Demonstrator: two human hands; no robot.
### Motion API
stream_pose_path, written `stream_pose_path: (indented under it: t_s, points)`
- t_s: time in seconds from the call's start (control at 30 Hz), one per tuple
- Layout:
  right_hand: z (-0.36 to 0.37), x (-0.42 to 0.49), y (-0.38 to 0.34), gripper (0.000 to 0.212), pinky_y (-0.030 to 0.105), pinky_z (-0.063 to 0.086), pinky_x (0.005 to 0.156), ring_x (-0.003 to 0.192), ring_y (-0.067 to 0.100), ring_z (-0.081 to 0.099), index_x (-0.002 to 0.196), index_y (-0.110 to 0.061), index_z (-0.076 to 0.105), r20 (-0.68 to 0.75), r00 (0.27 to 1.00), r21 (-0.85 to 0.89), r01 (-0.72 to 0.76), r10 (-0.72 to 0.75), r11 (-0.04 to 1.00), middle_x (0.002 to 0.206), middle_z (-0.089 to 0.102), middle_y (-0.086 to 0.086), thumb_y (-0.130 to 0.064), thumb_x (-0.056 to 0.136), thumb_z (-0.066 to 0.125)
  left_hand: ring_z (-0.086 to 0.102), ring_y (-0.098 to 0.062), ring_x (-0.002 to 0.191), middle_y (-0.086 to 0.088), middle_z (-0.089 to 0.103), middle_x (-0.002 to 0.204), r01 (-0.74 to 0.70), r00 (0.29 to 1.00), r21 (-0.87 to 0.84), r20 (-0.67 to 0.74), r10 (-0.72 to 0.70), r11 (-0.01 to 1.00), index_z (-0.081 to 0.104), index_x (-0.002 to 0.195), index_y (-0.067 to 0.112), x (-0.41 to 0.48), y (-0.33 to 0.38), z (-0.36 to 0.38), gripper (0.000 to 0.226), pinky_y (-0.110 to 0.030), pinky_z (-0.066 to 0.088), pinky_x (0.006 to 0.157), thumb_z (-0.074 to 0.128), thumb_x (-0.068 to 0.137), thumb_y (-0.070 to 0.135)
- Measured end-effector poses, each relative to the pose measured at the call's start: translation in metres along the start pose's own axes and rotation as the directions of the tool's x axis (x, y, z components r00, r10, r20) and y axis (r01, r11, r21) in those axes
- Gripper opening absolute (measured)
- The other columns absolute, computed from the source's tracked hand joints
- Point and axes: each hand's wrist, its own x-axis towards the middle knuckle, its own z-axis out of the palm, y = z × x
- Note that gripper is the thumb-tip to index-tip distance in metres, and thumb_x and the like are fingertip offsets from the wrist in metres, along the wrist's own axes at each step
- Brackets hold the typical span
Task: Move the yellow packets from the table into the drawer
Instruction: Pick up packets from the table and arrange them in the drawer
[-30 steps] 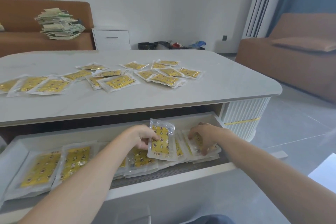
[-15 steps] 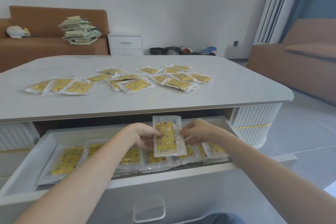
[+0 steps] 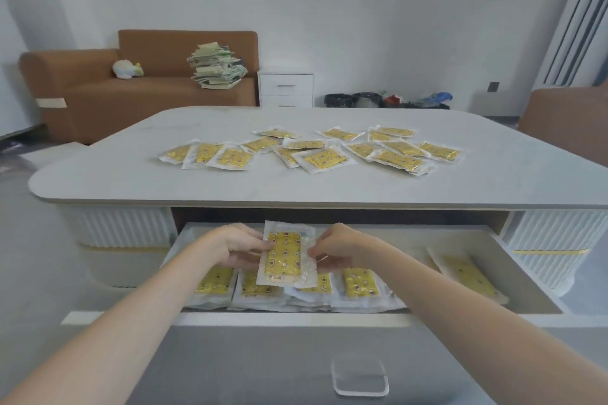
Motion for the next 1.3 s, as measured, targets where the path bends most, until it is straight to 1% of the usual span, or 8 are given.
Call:
stream_pose_path:
  t_s: [0.17, 0.47, 0.6, 0.67, 0.83, 1.07, 1.23, 1.3]
  points:
    - [0.044, 0.018, -0.026, 0.006, 0.018, 0.057, 0.052, 0.052, 0.013, 0.065, 0.088, 0.003, 0.061, 0.038, 0.999, 0.038, -0.011, 0.009, 0.999, 0.075, 0.063, 0.010, -0.001, 0.091, 0.057, 0.066, -0.026, 0.100, -0.016, 0.065, 0.115, 0.027, 0.988, 0.047, -0.155, -0.019, 0.999, 0.051, 0.129, 0.006, 0.000, -0.019, -0.044, 0.056, -0.037, 0.054, 0.090, 0.071, 0.078, -0.004]
    - [0.106, 0.051, -0.053, 0.033, 0.024, 0.058, 0.055, 0.052, 0.016, 0.068, 0.124, 0.011, 0.048, 0.114, 0.992, -0.017, -0.059, 0.060, 0.998, 0.102, 0.068, 0.024, 0.004, 0.092, 0.053, 0.066, -0.027, 0.099, -0.016, 0.059, 0.122, 0.087, 0.942, 0.360, -0.332, 0.041, 0.929, 0.043, 0.136, 0.008, 0.005, -0.036, -0.073, 0.065, -0.033, 0.058, 0.078, 0.071, 0.078, -0.004]
    - [0.116, 0.057, -0.055, 0.031, 0.027, 0.060, 0.067, 0.078, 0.021, 0.072, 0.121, 0.013, 0.052, 0.123, 0.990, -0.006, -0.066, 0.066, 0.998, 0.090, 0.068, 0.021, 0.005, 0.092, 0.051, 0.065, -0.026, 0.098, -0.015, 0.062, 0.113, 0.136, 0.878, 0.685, -0.419, 0.234, 0.716, 0.052, 0.119, -0.001, 0.000, -0.040, -0.065, 0.034, -0.029, 0.053, 0.078, 0.057, 0.086, -0.006]
    - [0.117, 0.058, -0.054, 0.032, 0.031, 0.058, 0.082, 0.092, 0.024, 0.071, 0.122, 0.012, 0.053, 0.123, 0.990, -0.011, -0.062, 0.063, 0.998, 0.105, 0.068, 0.025, 0.006, 0.091, 0.050, 0.060, -0.028, 0.104, -0.018, 0.058, 0.116, 0.133, 0.829, 0.781, -0.425, 0.363, 0.610, 0.048, 0.122, -0.004, 0.000, -0.043, -0.063, 0.036, -0.030, 0.048, 0.077, 0.045, 0.087, -0.012]
    - [0.113, 0.058, -0.046, 0.042, 0.037, 0.054, 0.092, 0.100, 0.028, 0.069, 0.128, 0.010, 0.047, 0.084, 0.996, -0.115, 0.014, -0.004, 0.993, 0.116, 0.064, 0.024, 0.005, 0.088, 0.054, 0.055, -0.028, 0.114, -0.014, 0.052, 0.128, 0.105, 0.805, 0.861, -0.367, 0.466, 0.497, 0.047, 0.131, 0.005, 0.002, -0.046, -0.065, 0.049, -0.030, 0.046, 0.083, 0.048, 0.085, -0.012]
    - [0.098, 0.055, -0.041, 0.037, 0.030, 0.059, 0.077, 0.068, 0.019, 0.066, 0.122, -0.002, 0.062, 0.073, 0.978, -0.313, 0.208, -0.195, 0.927, 0.106, 0.065, 0.016, 0.006, 0.088, 0.050, 0.047, -0.020, 0.127, 0.002, 0.044, 0.144, -0.009, 0.979, 0.949, -0.056, 0.195, 0.315, 0.037, 0.144, 0.029, 0.004, -0.050, -0.066, 0.071, -0.033, 0.045, 0.100, 0.068, 0.082, 0.014]
    - [0.102, 0.053, -0.040, 0.042, 0.023, 0.041, 0.096, 0.125, 0.021, 0.050, 0.131, -0.010, 0.057, 0.115, 0.954, -0.570, 0.292, -0.277, 0.768, 0.141, 0.049, 0.005, -0.001, 0.092, 0.045, 0.037, -0.020, 0.137, 0.004, 0.034, 0.152, -0.042, 0.997, 0.957, 0.020, 0.078, 0.286, 0.022, 0.150, 0.024, 0.005, -0.051, -0.066, 0.099, -0.035, 0.036, 0.110, 0.080, 0.071, 0.033]
    - [0.102, 0.052, -0.041, 0.043, 0.022, 0.040, 0.095, 0.128, 0.021, 0.048, 0.133, -0.010, 0.055, 0.123, 0.952, -0.578, 0.298, -0.279, 0.760, 0.142, 0.048, 0.005, -0.001, 0.092, 0.044, 0.034, -0.019, 0.139, 0.004, 0.031, 0.153, -0.046, 0.997, 0.960, 0.029, 0.066, 0.275, 0.019, 0.151, 0.023, 0.005, -0.051, -0.066, 0.102, -0.035, 0.033, 0.112, 0.080, 0.071, 0.036]
